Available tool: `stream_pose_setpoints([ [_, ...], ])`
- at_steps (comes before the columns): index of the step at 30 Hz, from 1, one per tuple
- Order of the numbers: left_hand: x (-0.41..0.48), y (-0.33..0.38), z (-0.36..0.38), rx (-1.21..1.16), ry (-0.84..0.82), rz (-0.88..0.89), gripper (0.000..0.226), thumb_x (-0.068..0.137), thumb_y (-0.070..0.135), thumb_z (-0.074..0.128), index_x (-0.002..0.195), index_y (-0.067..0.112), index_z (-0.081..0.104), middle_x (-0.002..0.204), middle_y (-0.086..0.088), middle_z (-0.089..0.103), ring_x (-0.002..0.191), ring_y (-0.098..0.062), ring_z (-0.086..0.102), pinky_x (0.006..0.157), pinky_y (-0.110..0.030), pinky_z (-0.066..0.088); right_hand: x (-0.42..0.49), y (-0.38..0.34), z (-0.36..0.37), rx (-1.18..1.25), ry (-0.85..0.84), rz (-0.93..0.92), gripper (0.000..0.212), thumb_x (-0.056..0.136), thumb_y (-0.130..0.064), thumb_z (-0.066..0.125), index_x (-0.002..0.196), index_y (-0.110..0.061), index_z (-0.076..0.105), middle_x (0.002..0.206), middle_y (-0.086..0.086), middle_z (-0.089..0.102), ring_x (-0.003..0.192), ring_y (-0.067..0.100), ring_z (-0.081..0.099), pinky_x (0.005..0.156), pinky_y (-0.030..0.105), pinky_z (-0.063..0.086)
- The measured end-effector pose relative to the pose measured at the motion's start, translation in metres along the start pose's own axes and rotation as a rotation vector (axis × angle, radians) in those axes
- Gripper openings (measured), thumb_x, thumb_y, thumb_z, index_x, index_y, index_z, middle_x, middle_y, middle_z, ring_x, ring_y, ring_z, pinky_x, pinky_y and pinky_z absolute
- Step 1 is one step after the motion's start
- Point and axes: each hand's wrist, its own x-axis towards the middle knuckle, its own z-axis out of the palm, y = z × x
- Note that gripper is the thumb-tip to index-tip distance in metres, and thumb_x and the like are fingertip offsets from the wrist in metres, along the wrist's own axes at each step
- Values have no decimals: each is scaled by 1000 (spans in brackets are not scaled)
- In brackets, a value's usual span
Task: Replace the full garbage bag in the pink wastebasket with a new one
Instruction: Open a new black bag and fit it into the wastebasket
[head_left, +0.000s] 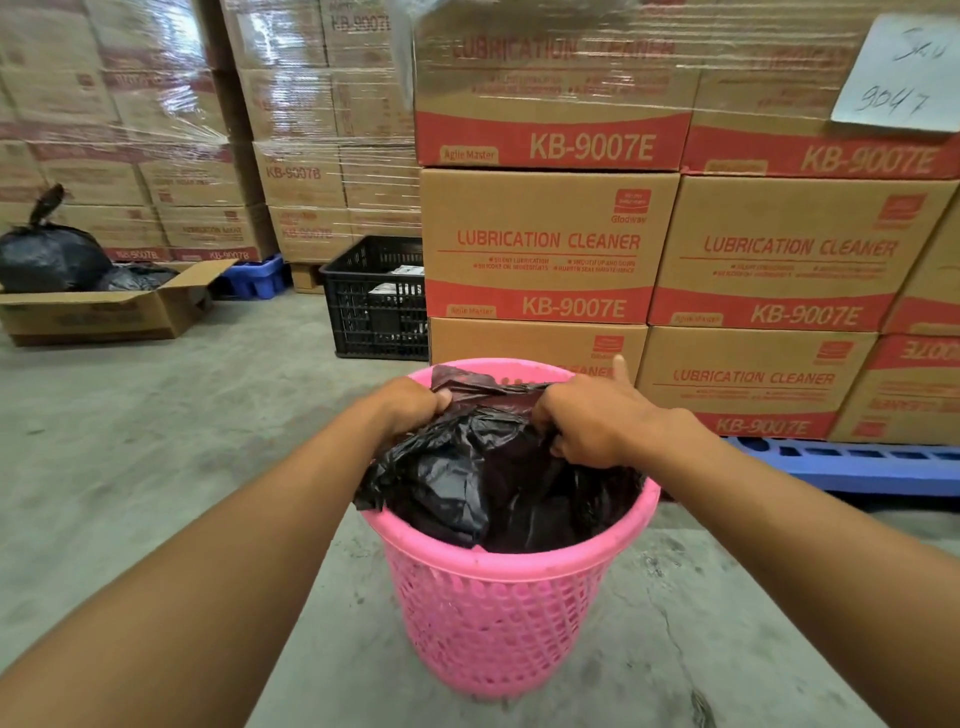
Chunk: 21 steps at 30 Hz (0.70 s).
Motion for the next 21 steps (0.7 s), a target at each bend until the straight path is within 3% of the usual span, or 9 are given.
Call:
stream_pose_setpoints([
  [2, 9, 0, -2, 56, 98, -3, 38, 94, 34, 56, 104, -2, 63, 109, -19, 63, 97, -31, 58, 76, -29, 38, -2, -2, -2, -50, 135, -52, 20, 80, -8, 55, 88, -25, 60, 97, 5, 71, 109, 32, 61, 111, 72, 9],
  [4, 18, 3, -6, -11, 182, 8, 27, 92, 23, 58, 96, -3, 63, 100, -19, 65, 89, -32, 58, 71, -31, 38, -4, -4, -4, -32, 250, -154, 23, 78, -9, 53, 92, -23, 65, 87, 2, 72, 96, 29, 65, 111, 55, 28],
  [5, 21, 4, -8, -69, 216, 9, 21, 91, 17, 57, 95, -2, 63, 97, -18, 64, 89, -33, 59, 70, -32, 39, -7, -7, -8, 43, 253, -214, 20, 78, -10, 54, 90, -22, 65, 79, -1, 71, 85, 24, 66, 98, 39, 40],
  [7, 25, 5, -13, -146, 269, 11, 17, 87, 8, 54, 95, -3, 64, 89, -16, 63, 88, -35, 61, 69, -33, 42, -18, -16, -24, 234, 78, -263, 10, 81, -14, 61, 83, -23, 65, 61, -10, 60, 60, 6, 57, 65, 24, 39],
  [9, 24, 5, -16, -172, 286, 25, 19, 82, 8, 53, 91, -2, 66, 84, -15, 66, 85, -36, 64, 69, -35, 48, -33, -23, -43, 278, -270, -250, 6, 82, -21, 71, 87, -23, 69, 61, -15, 58, 57, -1, 51, 62, 21, 41],
  [12, 22, 7, -16, -190, 273, 84, 15, 76, 7, 54, 79, 6, 69, 81, -15, 71, 79, -34, 66, 72, -39, 55, -55, -27, -67, 112, -741, -226, 25, 83, -27, 74, 108, -22, 70, 84, -14, 70, 79, 7, 65, 71, 24, 46],
  [16, 23, 17, -18, -168, 292, 133, 29, 75, 3, 38, 85, 5, 66, 84, -18, 68, 80, -35, 64, 72, -40, 52, -67, -25, -81, 2, -716, -306, 26, 89, -13, 60, 113, -18, 67, 98, -4, 69, 87, 18, 62, 80, 28, 50],
  [19, 15, 34, -21, -198, 254, 139, 45, 68, 12, 36, 101, 0, 64, 87, -19, 67, 79, -36, 64, 68, -38, 50, -71, -32, -84, -91, -687, -392, 23, 82, -2, 47, 90, -15, 64, 75, -1, 55, 69, 22, 49, 63, 31, 44],
  [21, 6, 46, -25, -197, 360, 104, 48, 76, 18, 42, 120, 1, 54, 106, -19, 66, 95, -37, 63, 79, -41, 50, -77, -42, -85, -37, -752, -458, 18, 86, -11, 57, 78, -28, 60, 70, -8, 54, 73, 19, 58, 71, 38, 57],
])
